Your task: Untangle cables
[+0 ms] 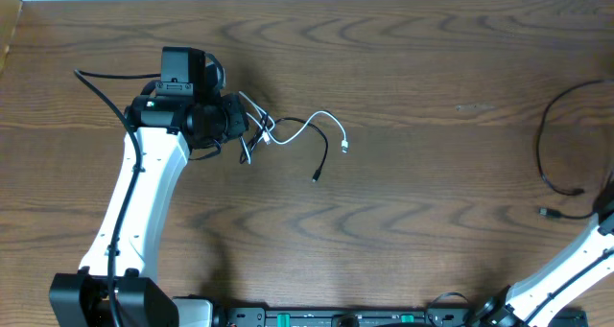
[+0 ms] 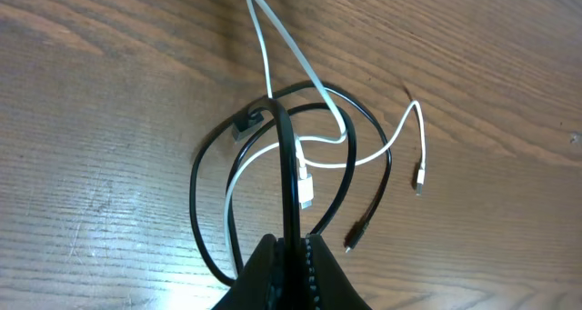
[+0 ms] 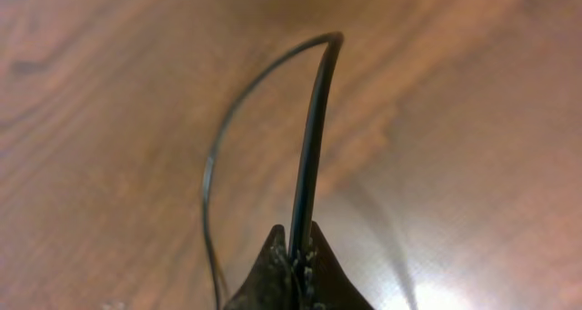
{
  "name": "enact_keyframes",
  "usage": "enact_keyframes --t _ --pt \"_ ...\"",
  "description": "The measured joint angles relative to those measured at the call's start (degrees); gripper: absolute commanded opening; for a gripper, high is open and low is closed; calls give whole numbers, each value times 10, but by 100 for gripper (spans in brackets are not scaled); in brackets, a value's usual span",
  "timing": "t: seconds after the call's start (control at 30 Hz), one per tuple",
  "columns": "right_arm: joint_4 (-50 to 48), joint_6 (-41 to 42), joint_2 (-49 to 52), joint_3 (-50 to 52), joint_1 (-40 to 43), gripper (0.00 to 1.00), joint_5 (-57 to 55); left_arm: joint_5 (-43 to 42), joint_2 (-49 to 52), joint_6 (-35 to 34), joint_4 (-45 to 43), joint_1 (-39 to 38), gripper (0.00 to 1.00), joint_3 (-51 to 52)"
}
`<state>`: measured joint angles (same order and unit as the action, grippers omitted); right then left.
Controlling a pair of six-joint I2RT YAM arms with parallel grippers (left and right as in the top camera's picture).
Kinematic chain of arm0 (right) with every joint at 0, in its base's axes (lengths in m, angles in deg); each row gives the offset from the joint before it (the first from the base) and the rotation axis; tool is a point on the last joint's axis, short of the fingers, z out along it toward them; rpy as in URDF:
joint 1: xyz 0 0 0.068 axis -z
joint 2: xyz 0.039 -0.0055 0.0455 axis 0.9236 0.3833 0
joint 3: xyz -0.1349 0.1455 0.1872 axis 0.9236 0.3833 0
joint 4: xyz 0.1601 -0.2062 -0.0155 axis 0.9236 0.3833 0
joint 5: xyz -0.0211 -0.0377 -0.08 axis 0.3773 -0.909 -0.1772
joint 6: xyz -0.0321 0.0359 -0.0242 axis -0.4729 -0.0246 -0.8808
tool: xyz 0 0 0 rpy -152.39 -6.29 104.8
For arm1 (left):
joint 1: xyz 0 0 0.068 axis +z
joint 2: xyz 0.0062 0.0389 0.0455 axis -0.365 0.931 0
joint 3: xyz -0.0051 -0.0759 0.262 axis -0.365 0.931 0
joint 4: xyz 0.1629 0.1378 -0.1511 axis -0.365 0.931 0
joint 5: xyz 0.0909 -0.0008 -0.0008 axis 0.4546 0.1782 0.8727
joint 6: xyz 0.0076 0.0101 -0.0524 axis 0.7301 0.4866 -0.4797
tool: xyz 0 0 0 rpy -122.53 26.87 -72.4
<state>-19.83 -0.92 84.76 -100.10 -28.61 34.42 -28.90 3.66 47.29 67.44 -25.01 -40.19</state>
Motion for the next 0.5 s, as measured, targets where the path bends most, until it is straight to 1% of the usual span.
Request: enact_keyframes --t 0.03,0.1,0.13,0.27,0.4,0.5 --pt "-8 0 0 0 -8 55 -1 0 0 0 0 0 7 0" --pt "-28 2 0 0 -24 80 0 0 0 0 0 0 8 0" --pt "-32 2 0 0 -31 84 0 0 0 0 0 0 8 0" --pt "-26 -6 0 0 -59 84 2 0 0 0 0 0 8 0" --pt "3 -27 0 0 -80 78 -10 0 0 0 0 0 8 0" --pt "31 -36 0 0 -82 70 -33 0 0 0 0 0 8 0"
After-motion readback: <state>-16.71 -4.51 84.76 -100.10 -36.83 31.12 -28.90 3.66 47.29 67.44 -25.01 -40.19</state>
